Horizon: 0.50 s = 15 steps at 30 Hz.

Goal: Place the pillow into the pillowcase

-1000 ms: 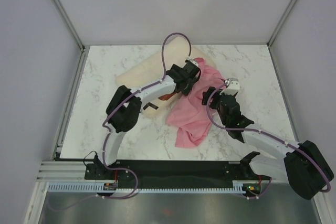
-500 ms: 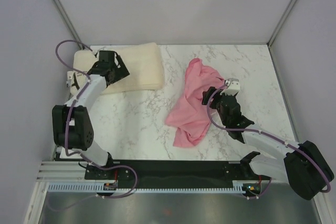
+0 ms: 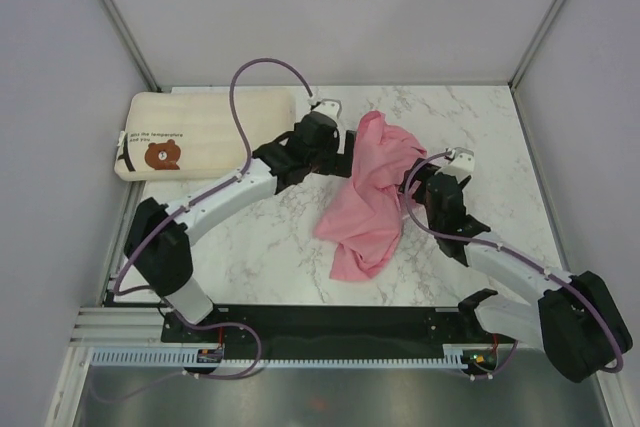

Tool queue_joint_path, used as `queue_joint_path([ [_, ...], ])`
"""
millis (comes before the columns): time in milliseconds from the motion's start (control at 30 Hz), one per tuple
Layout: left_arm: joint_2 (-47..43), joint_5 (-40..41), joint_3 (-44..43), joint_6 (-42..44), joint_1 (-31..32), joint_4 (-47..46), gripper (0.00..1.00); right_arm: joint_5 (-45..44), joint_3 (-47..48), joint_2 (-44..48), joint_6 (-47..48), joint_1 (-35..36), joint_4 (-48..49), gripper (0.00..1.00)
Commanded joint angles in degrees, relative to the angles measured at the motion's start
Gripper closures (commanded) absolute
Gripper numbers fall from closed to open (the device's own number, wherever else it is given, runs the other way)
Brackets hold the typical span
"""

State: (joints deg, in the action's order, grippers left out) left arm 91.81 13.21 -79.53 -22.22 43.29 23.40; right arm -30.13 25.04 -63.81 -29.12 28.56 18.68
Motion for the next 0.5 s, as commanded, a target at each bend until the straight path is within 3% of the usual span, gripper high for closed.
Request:
queue_joint_path([
  [0,4.7,-0.4,2.5,1.2,1.6,-0.2,0.00,3.0,5.0,0.5,-4.1,-4.2,-4.2,0.11],
  [100,8.5,-1.8,3.6,0.3,3.5,-1.7,0.00,4.4,9.1,1.7,-3.8,-6.2,-7.8,0.11],
  [233,11.7,-6.6,5.5,-1.1,3.6,-5.4,0.01,13.7,15.8,-3.3,-2.3,-9.1,-10.9,0.09],
  [300,12.6,-11.2,7.7,-1.4,3.6,-7.0,0.10,17.5,20.9,-8.8,-2.3,-10.9,-14.6,0.10],
  [367,12.4,-12.9,10.3,-1.4,3.6,-8.5,0.29,19.6,24.8,-12.3,-1.9,-11.3,-17.8,0.11],
  [467,9.5,-9.2,14.6,-2.2,3.6,-9.2,0.28,19.8,26.5,-16.7,-1.8,-11.4,-20.1,0.18],
])
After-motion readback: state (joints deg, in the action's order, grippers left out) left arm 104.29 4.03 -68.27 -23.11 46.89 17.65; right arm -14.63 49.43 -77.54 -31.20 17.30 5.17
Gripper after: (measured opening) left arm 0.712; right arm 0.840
